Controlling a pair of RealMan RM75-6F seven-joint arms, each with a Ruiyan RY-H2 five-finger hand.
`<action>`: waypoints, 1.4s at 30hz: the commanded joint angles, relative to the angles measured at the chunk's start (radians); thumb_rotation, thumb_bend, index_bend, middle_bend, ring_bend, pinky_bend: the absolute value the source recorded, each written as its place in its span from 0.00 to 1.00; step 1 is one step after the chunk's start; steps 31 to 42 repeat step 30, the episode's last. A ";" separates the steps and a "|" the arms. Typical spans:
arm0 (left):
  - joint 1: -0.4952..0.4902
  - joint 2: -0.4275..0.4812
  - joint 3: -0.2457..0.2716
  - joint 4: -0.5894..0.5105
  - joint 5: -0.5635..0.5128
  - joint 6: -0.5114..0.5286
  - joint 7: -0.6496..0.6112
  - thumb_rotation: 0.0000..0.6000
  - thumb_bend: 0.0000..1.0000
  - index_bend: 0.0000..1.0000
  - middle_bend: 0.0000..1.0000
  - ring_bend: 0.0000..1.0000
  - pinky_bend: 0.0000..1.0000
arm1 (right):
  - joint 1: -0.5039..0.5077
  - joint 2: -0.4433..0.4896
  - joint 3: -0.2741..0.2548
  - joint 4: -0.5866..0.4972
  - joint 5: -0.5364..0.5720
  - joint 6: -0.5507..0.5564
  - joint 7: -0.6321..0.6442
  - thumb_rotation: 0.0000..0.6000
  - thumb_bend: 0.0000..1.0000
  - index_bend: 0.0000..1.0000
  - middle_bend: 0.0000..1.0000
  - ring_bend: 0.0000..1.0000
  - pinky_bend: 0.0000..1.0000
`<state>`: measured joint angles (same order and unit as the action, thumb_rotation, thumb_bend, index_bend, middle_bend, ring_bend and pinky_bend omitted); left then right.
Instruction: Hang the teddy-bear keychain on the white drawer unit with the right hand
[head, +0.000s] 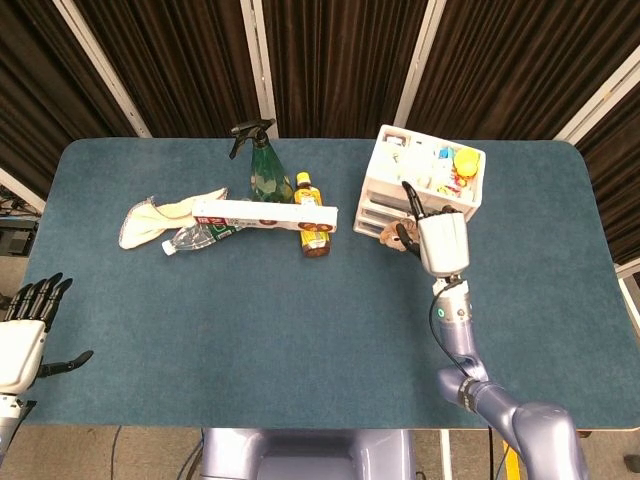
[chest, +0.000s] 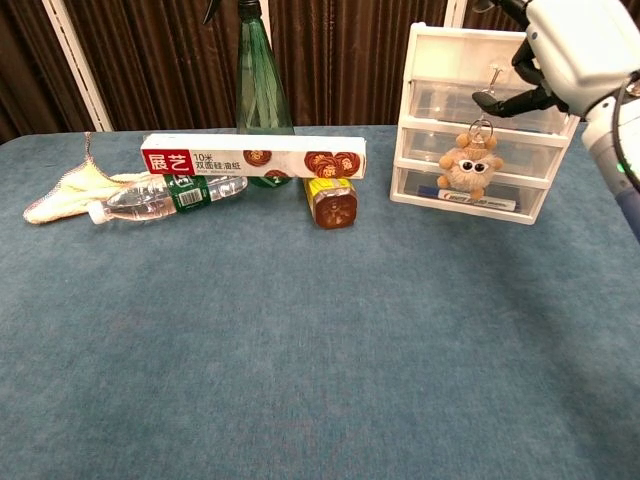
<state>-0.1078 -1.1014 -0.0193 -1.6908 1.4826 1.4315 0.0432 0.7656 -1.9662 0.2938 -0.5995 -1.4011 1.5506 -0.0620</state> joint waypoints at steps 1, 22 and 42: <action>0.002 0.002 0.001 0.000 0.005 0.004 -0.002 0.93 0.05 0.00 0.00 0.00 0.00 | -0.059 0.066 -0.046 -0.111 -0.051 0.075 0.010 1.00 0.23 0.18 1.00 0.94 0.84; 0.012 -0.008 0.013 0.031 0.050 0.038 0.036 0.93 0.05 0.00 0.00 0.00 0.00 | -0.459 0.623 -0.399 -0.923 -0.221 0.199 -0.290 1.00 0.05 0.00 0.07 0.00 0.07; 0.009 -0.019 0.008 0.047 0.051 0.041 0.044 0.93 0.05 0.00 0.00 0.00 0.00 | -0.554 0.675 -0.434 -0.913 -0.227 0.221 -0.229 1.00 0.05 0.00 0.01 0.00 0.04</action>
